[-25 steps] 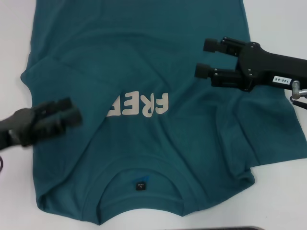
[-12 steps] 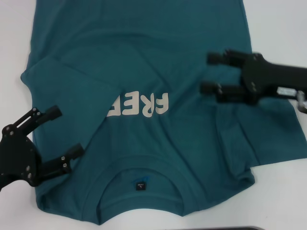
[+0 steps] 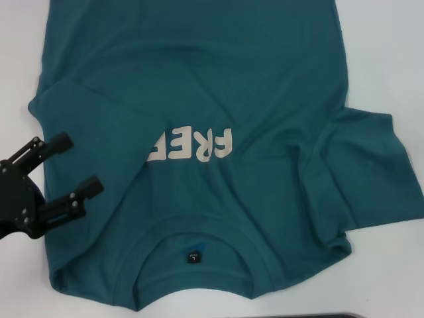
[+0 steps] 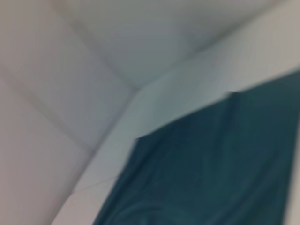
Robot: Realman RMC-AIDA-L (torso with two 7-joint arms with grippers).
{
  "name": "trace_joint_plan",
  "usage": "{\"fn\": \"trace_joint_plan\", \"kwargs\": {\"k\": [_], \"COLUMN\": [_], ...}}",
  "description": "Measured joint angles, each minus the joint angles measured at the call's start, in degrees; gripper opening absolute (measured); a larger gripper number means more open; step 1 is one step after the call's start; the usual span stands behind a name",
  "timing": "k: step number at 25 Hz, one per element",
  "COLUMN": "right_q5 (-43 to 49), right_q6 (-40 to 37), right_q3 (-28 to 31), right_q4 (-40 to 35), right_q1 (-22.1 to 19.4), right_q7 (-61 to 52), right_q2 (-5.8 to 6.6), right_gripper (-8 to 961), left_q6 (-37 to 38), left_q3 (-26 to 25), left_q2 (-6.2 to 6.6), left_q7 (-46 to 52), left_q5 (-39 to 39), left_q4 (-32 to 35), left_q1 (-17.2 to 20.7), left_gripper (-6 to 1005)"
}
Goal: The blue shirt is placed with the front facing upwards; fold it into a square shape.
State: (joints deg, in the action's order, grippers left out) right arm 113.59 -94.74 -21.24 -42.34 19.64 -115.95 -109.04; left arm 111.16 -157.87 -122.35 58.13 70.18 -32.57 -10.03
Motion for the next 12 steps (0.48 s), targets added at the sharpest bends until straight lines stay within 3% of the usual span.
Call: {"fn": "trace_joint_plan", "kwargs": {"k": [6,9,12], "right_q5": [10.7,17.78,24.0], "right_q6": [3.72,1.97,-0.34], "right_q3": [-0.78,-0.97,-1.1], "right_q4": [-0.39,-0.71,-1.82], "right_q1": [3.01,5.33,7.48], "right_q7": [-17.51,-21.6,-24.03], "right_q2": [5.76,7.64,8.53], "right_gripper": [867,866,866], "left_q6": [0.34,0.94,1.61], "left_q3": [-1.37,-2.5,-2.94], "left_q2": [-0.15,-0.16,-0.17], "left_q7": [0.87,1.09,1.27], "left_q5": [0.09,0.56,1.64], "left_q4": [0.21,0.23,0.23], "left_q1": [-0.38,-0.36,-0.22], "left_gripper": [933,933,934]}}
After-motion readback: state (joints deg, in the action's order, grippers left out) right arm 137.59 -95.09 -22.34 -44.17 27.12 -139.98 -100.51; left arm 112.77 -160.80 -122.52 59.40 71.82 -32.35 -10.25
